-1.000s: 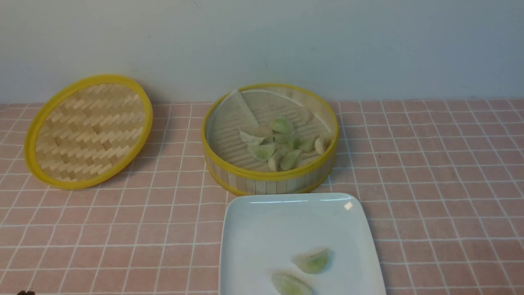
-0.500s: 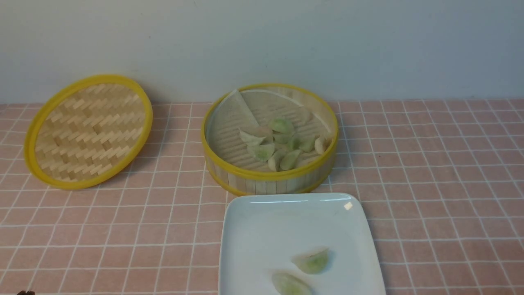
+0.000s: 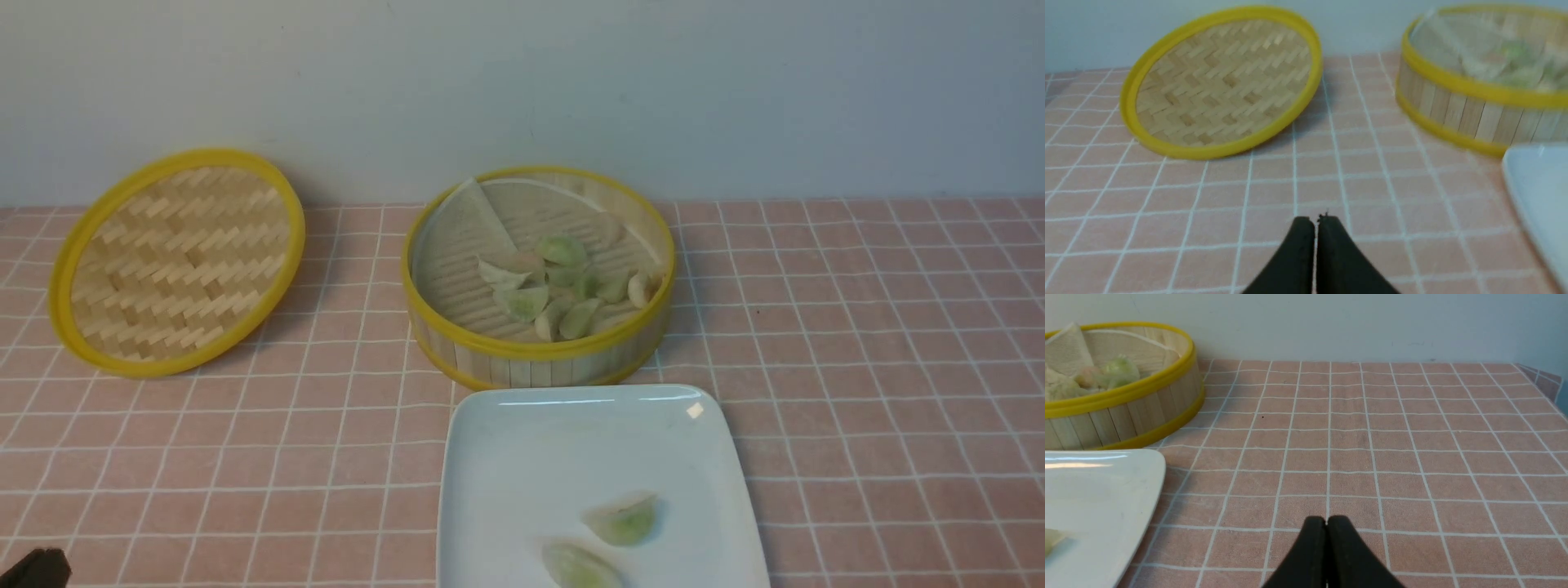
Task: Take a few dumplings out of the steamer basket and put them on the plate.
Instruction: Use the left arm to grab a dumpling from the steamer, then use the left arm to put the dumpling into the plate, then use the left arm to grab a dumpling from the steamer
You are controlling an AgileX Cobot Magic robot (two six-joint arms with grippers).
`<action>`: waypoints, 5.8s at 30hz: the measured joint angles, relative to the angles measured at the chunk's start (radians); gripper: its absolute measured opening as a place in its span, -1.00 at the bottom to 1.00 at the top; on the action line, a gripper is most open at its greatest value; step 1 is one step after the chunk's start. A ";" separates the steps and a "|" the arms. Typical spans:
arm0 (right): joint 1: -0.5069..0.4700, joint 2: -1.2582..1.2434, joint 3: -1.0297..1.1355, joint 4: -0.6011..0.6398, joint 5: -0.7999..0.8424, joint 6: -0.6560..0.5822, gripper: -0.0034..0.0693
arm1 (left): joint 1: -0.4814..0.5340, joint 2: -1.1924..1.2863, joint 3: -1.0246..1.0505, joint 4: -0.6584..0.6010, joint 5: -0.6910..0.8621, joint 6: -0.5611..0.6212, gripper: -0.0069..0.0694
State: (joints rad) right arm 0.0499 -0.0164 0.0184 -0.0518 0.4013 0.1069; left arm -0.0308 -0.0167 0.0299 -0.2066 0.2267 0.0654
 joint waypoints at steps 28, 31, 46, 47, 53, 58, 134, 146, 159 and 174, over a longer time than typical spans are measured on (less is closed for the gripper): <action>0.000 0.000 0.000 0.000 0.000 0.000 -0.95 | -0.052 1.426 -1.155 -0.308 0.683 0.372 -0.83; 0.000 0.000 0.000 0.000 0.000 0.000 -0.95 | -0.108 1.554 -1.266 -0.280 0.691 0.382 -0.83; 0.000 0.000 0.000 0.000 -0.001 0.000 -0.95 | -0.255 2.175 -2.027 -0.119 0.935 0.352 -0.70; 0.000 0.000 0.000 0.000 -0.001 0.000 -0.95 | -0.255 2.218 -2.071 -0.116 0.950 0.351 -0.64; 0.000 0.000 0.000 0.000 -0.001 0.000 -0.95 | -0.255 2.423 -2.345 -0.093 0.972 0.294 -0.04; 0.000 0.000 0.000 0.000 -0.001 0.000 -0.95 | -0.256 2.517 -2.444 -0.070 0.973 0.239 0.37; 0.000 0.000 0.001 0.000 -0.003 0.000 -0.95 | -0.419 2.095 -1.885 0.207 0.633 -0.117 0.57; 0.000 0.000 0.001 0.000 -0.003 0.000 -0.95 | -0.402 2.334 -2.081 0.095 0.738 -0.117 0.55; 0.000 0.000 0.001 0.000 -0.003 0.000 -0.95 | -0.402 2.377 -2.096 0.052 0.723 -0.118 0.54; 0.000 0.000 0.001 0.000 -0.003 0.000 -0.95 | -0.404 2.402 -2.102 0.031 0.657 -0.119 -0.35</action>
State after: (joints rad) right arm 0.0499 -0.0164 0.0196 -0.0518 0.3979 0.1067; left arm -0.4344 2.3850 -2.0724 -0.1751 0.8836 -0.0541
